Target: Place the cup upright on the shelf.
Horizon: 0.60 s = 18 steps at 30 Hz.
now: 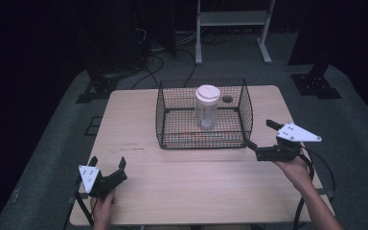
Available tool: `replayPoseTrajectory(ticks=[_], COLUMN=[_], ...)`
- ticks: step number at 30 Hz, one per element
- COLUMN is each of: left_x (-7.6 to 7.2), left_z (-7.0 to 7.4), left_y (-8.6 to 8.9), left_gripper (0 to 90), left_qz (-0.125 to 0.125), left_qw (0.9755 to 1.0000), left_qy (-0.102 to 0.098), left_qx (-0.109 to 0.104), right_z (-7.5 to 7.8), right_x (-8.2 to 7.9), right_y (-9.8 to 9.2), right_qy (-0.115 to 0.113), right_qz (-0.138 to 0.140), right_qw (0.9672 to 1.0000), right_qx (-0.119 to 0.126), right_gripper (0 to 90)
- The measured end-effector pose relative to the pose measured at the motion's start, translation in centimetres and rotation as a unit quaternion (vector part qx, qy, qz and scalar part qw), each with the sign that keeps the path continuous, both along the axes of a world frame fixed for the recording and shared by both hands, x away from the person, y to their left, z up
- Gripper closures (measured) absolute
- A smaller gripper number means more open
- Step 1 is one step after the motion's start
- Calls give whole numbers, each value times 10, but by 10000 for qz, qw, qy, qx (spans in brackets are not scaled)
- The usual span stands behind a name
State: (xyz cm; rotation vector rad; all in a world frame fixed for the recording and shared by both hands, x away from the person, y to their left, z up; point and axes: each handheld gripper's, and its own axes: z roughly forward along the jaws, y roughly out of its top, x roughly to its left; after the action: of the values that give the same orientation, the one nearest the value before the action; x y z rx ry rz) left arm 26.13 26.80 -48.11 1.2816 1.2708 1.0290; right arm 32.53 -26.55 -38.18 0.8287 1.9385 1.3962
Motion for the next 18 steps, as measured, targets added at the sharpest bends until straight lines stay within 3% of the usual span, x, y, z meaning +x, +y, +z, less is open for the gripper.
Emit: replayPoseTrajectory(ticks=[18], left_x=[0], left_z=[0], left_y=[0], left_gripper=[0], left_qz=[-5], left_qw=[10000], left_qy=[-2], left_qx=[9], right_z=[-24], right_x=[-19], right_y=[-16], right_qy=[98], right_qz=[-168], right_qw=[9998], right_qx=[28], right_gripper=[13])
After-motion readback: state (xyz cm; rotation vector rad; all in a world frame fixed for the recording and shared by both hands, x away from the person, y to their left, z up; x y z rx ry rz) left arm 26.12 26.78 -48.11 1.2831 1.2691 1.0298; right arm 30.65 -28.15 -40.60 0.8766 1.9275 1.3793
